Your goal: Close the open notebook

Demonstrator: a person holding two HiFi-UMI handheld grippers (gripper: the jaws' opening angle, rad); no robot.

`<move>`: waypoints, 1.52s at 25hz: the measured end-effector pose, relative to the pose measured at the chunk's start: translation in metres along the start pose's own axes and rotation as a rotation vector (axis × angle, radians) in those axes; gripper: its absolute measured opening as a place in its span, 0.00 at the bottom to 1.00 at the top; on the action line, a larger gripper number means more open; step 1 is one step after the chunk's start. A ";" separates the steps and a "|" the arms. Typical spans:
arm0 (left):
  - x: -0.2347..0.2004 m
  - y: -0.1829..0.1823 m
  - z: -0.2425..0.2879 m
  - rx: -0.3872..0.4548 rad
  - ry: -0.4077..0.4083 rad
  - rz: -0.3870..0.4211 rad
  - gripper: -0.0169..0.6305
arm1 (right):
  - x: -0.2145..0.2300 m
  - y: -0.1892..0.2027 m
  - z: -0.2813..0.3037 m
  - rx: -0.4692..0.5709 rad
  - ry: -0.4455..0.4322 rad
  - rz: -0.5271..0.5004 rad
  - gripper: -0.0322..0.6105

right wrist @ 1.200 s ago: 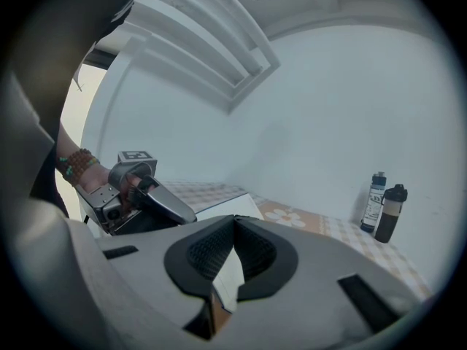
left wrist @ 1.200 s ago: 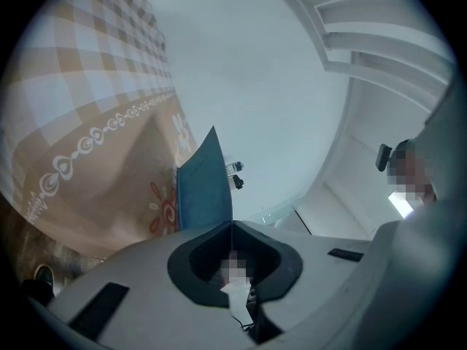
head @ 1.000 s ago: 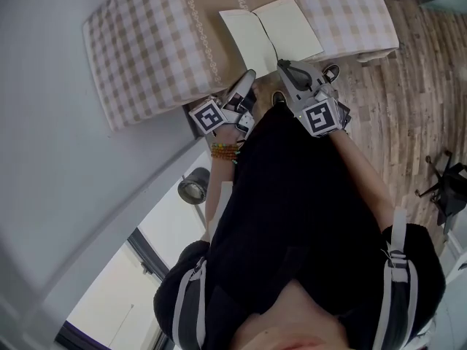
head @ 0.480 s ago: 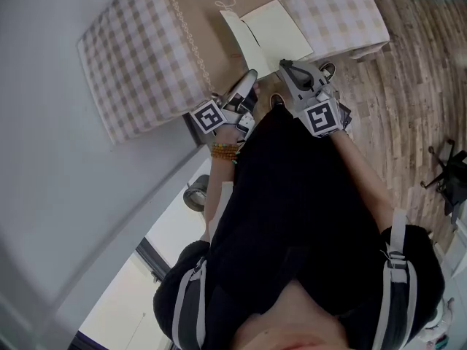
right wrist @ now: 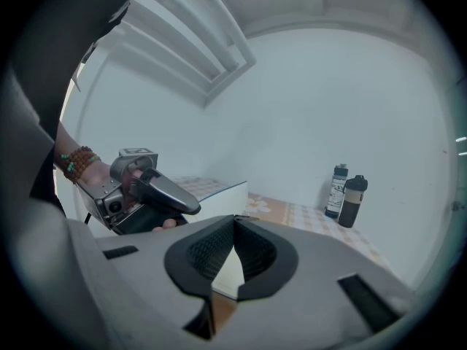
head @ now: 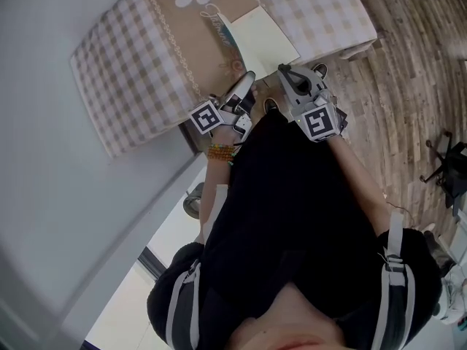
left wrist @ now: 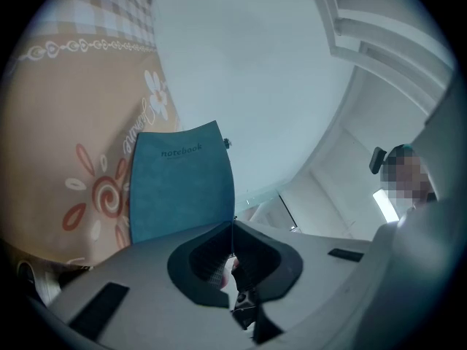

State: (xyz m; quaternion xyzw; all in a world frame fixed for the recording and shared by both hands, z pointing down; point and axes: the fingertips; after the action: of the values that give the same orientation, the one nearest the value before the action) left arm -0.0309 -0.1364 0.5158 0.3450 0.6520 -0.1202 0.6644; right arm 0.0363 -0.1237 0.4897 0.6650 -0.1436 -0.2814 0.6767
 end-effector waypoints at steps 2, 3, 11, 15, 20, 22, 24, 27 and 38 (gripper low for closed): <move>-0.009 0.003 0.007 -0.019 0.016 0.007 0.05 | 0.004 0.010 0.000 0.012 0.023 -0.012 0.06; -0.016 0.004 0.008 -0.038 0.032 0.018 0.05 | 0.002 0.017 0.001 0.023 0.046 -0.027 0.06; -0.012 0.011 0.023 -0.062 0.006 -0.031 0.05 | 0.017 0.011 0.001 -0.046 0.037 0.002 0.06; -0.013 0.023 0.034 -0.065 -0.017 -0.045 0.05 | 0.028 0.012 -0.005 -0.049 0.029 0.009 0.06; -0.017 0.027 0.047 -0.096 -0.013 -0.036 0.05 | 0.038 0.016 -0.004 -0.036 0.063 0.036 0.06; -0.021 0.031 0.053 -0.111 -0.022 -0.047 0.05 | 0.045 0.018 -0.007 -0.040 0.075 0.028 0.06; -0.026 0.035 0.054 -0.135 -0.046 -0.058 0.05 | 0.049 0.020 -0.010 -0.047 0.097 0.037 0.06; -0.030 0.039 0.060 -0.165 -0.059 -0.086 0.06 | 0.056 0.024 -0.016 -0.046 0.143 0.059 0.06; -0.037 0.053 0.084 -0.200 -0.100 -0.159 0.06 | 0.088 0.033 -0.038 -0.067 0.218 0.092 0.06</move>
State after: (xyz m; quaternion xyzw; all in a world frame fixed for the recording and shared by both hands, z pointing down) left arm 0.0627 -0.1605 0.5596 0.2178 0.6519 -0.1240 0.7157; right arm 0.1351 -0.1443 0.5031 0.6613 -0.0902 -0.1806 0.7225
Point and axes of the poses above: the fingertips, and each gripper's own axes: z forward along the fingers, x to its right, y out of its underside, and after that the axes turned 9 degrees about x, right-handed
